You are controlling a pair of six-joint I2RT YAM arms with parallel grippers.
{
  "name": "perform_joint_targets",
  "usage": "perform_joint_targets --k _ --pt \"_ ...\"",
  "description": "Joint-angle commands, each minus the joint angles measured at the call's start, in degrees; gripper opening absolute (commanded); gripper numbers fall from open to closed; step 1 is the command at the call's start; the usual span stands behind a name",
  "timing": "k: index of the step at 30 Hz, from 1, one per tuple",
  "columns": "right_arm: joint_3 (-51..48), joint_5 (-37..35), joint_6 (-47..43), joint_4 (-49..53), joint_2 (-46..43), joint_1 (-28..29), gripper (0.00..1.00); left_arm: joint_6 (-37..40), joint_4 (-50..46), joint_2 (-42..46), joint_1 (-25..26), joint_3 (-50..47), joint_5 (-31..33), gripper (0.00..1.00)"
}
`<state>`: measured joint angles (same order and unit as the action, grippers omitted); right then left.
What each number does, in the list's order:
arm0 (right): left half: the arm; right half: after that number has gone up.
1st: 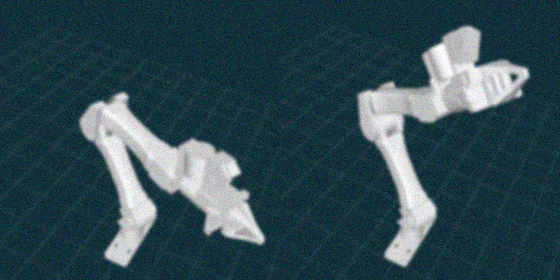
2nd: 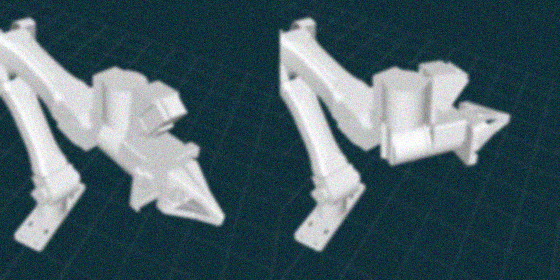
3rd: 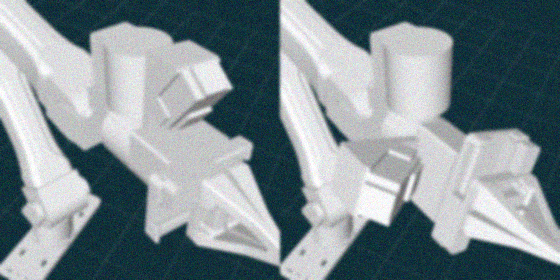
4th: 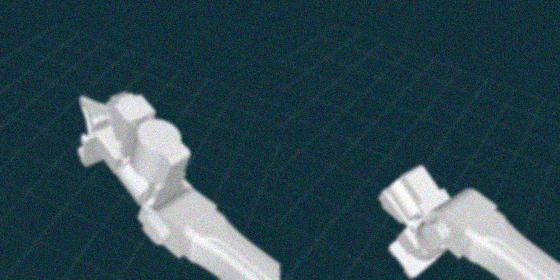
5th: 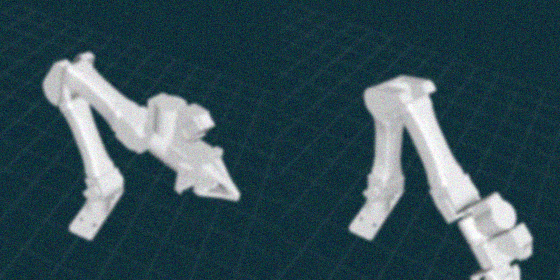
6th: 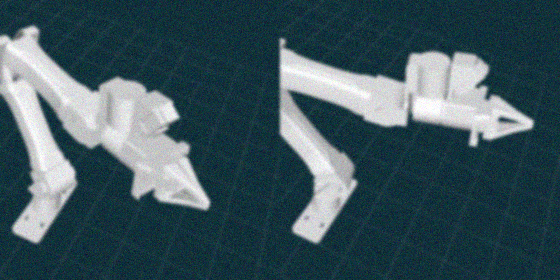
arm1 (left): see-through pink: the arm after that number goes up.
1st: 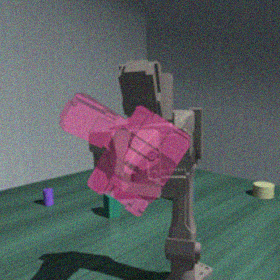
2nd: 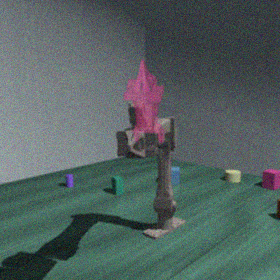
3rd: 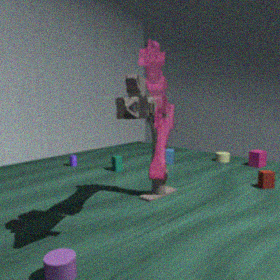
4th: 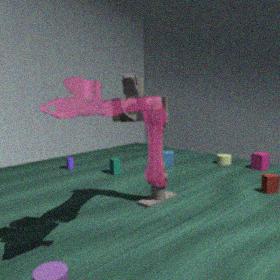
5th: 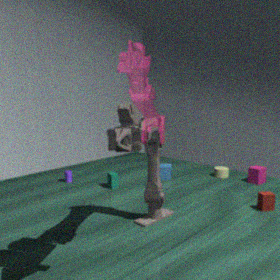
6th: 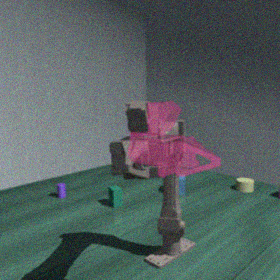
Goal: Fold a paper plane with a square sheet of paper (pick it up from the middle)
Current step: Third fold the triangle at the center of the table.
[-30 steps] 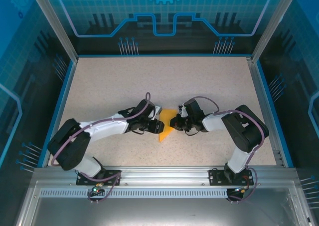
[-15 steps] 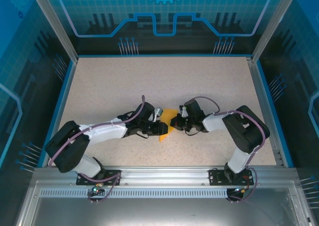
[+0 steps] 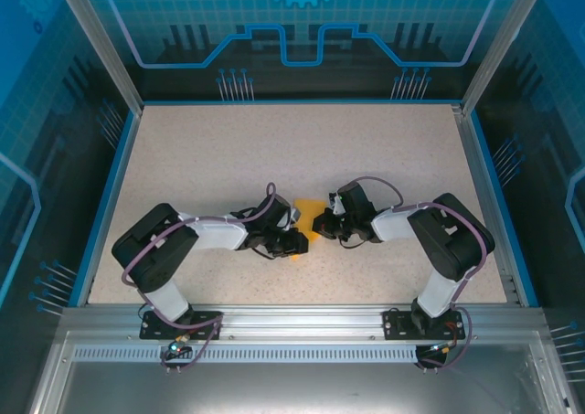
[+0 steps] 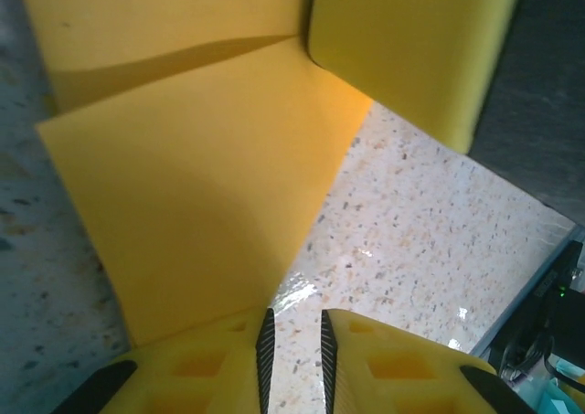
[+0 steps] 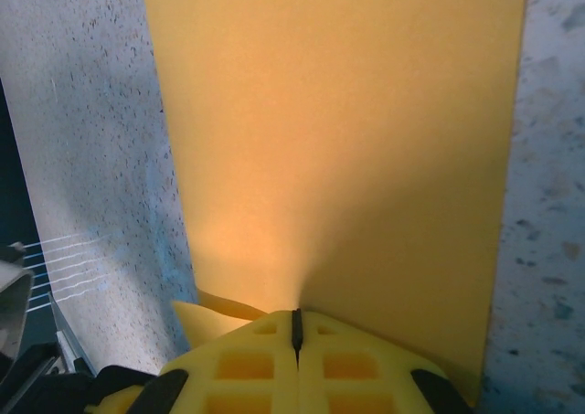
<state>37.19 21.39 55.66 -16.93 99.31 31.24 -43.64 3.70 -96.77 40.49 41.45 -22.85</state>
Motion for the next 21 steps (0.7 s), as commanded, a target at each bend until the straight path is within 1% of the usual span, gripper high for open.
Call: perform_joint_targets --k 1,12,18,21 --pt "-1.2 -3.9 -0.6 4.8 0.7 0.2 0.0 -0.6 -0.3 -0.4 -1.0 -1.2 0.4 0.24" --pt "-1.2 -4.3 -1.1 5.8 0.6 -0.2 0.0 -0.4 -0.9 2.5 -1.3 -4.2 0.0 0.25" --pt "-1.1 -4.6 -1.3 6.6 0.2 -0.3 0.0 -1.7 0.6 3.5 -1.3 -6.4 -2.8 0.26" --pt "-0.9 -4.7 -1.4 7.1 0.0 -0.3 0.0 -0.3 -2.0 4.0 -1.3 -6.2 -3.4 0.26"
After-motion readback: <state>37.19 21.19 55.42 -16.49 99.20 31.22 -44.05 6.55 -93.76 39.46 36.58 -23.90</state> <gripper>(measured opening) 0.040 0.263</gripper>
